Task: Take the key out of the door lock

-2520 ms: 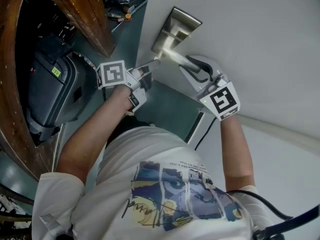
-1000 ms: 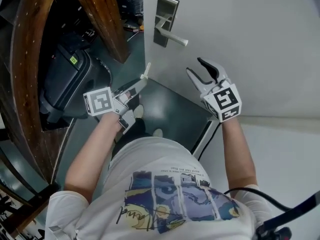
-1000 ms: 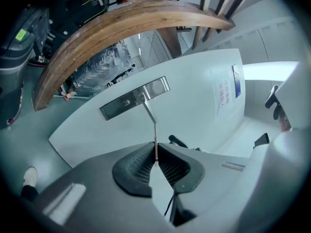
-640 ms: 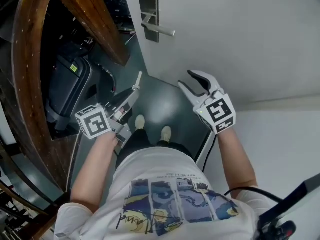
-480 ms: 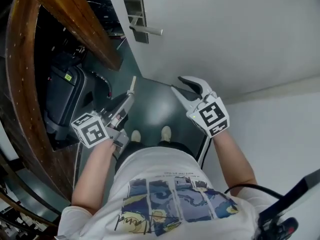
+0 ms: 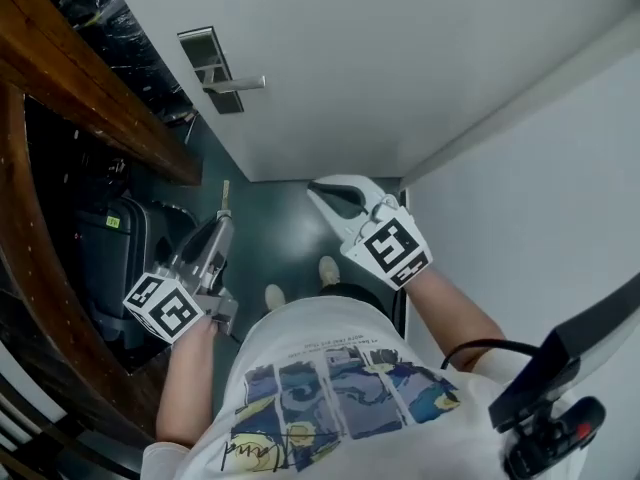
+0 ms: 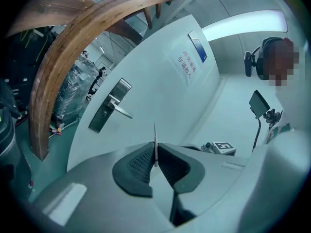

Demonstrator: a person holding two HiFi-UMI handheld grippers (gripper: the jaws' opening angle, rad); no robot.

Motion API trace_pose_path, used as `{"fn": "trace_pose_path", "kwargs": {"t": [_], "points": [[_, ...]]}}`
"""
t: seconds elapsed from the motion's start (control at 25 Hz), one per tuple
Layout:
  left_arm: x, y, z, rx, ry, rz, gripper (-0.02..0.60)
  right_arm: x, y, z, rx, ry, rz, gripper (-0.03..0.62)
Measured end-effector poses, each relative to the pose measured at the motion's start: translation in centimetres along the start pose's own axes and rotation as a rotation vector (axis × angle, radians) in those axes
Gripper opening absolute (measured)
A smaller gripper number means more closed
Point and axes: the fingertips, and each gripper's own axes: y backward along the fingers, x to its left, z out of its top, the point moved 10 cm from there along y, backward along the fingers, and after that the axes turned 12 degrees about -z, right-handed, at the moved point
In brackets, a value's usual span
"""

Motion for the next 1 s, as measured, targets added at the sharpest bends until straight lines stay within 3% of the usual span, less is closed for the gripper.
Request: {"fn": "trace_pose_path", "kwargs": {"t": [0.12, 1.0], "points": [[-0.2, 1.0, 0.3, 0.030, -0.023, -0.023, 0.026, 1.6, 0.6, 0.7, 0.004, -0.017, -0.026, 0.003], [1.5, 5.0, -0.9, 0.161, 0.005, -0.186, 0.026, 10.3, 3.7, 1.5, 0.064, -0.045, -0.185, 0.002]]}}
